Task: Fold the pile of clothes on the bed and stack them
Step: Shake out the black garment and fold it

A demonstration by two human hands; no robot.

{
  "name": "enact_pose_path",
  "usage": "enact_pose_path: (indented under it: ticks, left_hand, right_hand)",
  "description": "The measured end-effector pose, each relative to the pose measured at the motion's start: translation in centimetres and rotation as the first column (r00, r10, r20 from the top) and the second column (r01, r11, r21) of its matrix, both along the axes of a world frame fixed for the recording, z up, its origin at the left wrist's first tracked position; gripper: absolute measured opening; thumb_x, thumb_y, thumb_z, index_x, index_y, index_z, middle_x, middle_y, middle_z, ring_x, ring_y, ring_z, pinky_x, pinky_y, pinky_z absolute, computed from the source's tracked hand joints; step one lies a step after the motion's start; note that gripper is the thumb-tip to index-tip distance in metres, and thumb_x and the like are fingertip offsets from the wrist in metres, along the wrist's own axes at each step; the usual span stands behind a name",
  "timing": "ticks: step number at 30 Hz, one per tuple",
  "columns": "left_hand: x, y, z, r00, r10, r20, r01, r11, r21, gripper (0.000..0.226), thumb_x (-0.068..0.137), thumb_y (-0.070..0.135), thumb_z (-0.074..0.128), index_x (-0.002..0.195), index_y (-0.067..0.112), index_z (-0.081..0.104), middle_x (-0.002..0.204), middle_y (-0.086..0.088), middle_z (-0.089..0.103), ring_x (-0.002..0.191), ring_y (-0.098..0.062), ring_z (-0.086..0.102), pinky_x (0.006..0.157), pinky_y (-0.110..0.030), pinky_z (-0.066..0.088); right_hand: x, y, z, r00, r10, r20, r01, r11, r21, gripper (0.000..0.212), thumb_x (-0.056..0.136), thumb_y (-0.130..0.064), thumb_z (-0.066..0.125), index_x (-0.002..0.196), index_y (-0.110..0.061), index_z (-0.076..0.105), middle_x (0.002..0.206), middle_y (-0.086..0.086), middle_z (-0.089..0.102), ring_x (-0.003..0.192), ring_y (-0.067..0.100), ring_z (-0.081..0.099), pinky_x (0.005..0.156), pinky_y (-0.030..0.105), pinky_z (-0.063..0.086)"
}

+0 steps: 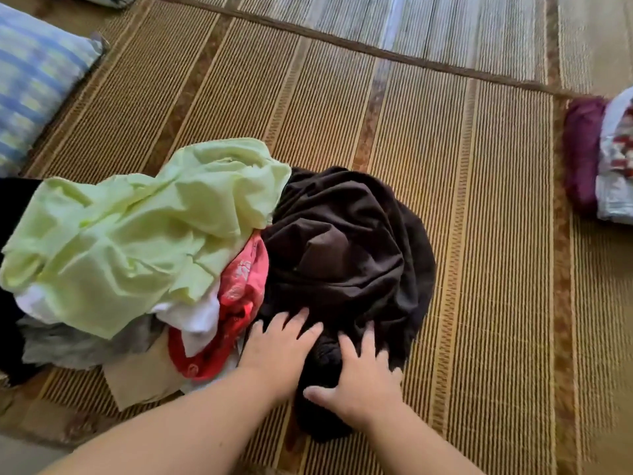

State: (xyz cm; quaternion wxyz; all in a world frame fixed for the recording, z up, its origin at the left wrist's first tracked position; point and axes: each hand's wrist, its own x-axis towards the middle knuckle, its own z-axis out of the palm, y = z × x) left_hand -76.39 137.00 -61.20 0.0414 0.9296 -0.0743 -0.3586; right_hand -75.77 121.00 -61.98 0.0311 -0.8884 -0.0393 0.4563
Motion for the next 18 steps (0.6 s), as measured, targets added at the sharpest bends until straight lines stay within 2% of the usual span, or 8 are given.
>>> enact_pose_path:
  ticks: [1,3,5,7,9,12,14,18]
  left_hand:
    - [0.5,0.2,-0.7,0.998,-0.028,0.064,0.027,0.999,0.019,0.075,0.090,0.044,0.053,0.150,0.036,0.010,0.160,0.001,0.013,0.141,-0.026,0.019,0.109,-0.046,0.027]
    - [1.4,0.4,-1.4,0.978,-0.092,0.190,0.082,0.995,0.056,0.059,0.090,0.041,0.051,0.144,0.033,0.028,0.148,0.001,0.036,0.132,-0.028,0.032,0.101,-0.043,0.033]
    - [2.4,0.6,-1.2,0.951,-0.164,0.262,0.144,0.985,0.094,0.045,0.087,0.037,0.054,0.131,0.032,0.043,0.129,0.001,0.051,0.122,-0.029,0.042,0.091,-0.042,0.035]
    - [3.3,0.7,-0.2,0.918,-0.249,0.308,0.222,0.968,0.120,0.029,0.085,0.031,0.055,0.114,0.031,0.056,0.109,0.003,0.060,0.111,-0.027,0.050,0.082,-0.039,0.038]
    - [4.4,0.2,1.7,0.901,-0.276,0.334,0.254,0.961,0.108,0.019,0.081,0.028,0.058,0.099,0.030,0.061,0.096,0.005,0.061,0.100,-0.025,0.054,0.073,-0.036,0.039]
    - [5.8,-0.5,4.8,0.935,-0.149,0.322,0.153,0.988,0.014,0.028,0.083,0.033,0.048,0.110,0.030,0.053,0.107,0.005,0.057,0.108,-0.025,0.049,0.078,-0.035,0.035]
    - [7.0,-1.0,8.6,0.944,0.027,0.329,0.020,0.990,-0.137,0.031,0.078,0.035,0.050,0.109,0.033,0.053,0.106,0.007,0.060,0.107,-0.022,0.055,0.082,-0.034,0.041]
    - [9.8,-2.7,20.3,0.915,0.317,0.248,-0.144,0.832,-0.535,0.025,0.070,0.032,0.051,0.092,0.039,0.060,0.091,0.015,0.065,0.091,-0.010,0.061,0.079,-0.031,0.049]
  right_hand:
    - [0.0,0.7,-0.4,0.999,-0.010,0.048,0.011,0.999,-0.032,0.102,0.062,-0.084,0.050,0.146,-0.038,0.013,0.159,0.007,-0.013,0.141,0.043,0.013,0.109,0.059,0.019]
    - [0.5,1.3,-0.6,0.988,-0.003,0.155,0.013,0.998,-0.065,0.069,0.077,-0.069,0.050,0.133,-0.033,0.030,0.158,0.013,0.010,0.134,0.045,0.028,0.104,0.057,0.027]
    - [2.1,0.7,0.1,0.972,-0.008,0.236,0.010,1.000,-0.010,0.036,0.086,-0.049,0.050,0.113,-0.028,0.042,0.139,0.011,0.041,0.119,0.038,0.049,0.096,0.047,0.040]
    - [3.9,-0.6,1.6,0.960,-0.023,0.279,-0.002,0.996,0.088,0.023,0.085,-0.043,0.050,0.098,-0.024,0.049,0.110,0.003,0.058,0.104,0.030,0.060,0.083,0.037,0.047]
    - [5.4,-2.4,4.1,0.952,-0.025,0.305,-0.017,0.990,0.137,0.022,0.081,-0.047,0.050,0.087,-0.025,0.051,0.092,-0.002,0.057,0.096,0.026,0.061,0.072,0.033,0.044]
    - [6.8,-5.6,9.4,0.902,-0.080,0.425,-0.008,0.979,0.202,0.027,0.078,-0.049,0.049,0.070,-0.025,0.041,0.077,-0.010,0.043,0.072,0.014,0.053,0.057,0.027,0.038]
    - [7.6,-7.8,14.2,0.844,-0.159,0.512,0.030,0.968,0.250,0.026,0.076,-0.049,0.050,0.065,-0.026,0.043,0.074,-0.011,0.046,0.062,0.006,0.048,0.049,0.023,0.034]
    - [9.3,-10.8,25.2,0.710,-0.313,0.631,0.069,0.923,0.379,0.021,0.074,-0.047,0.051,0.067,-0.026,0.051,0.068,-0.012,0.055,0.062,0.006,0.053,0.051,0.026,0.039]
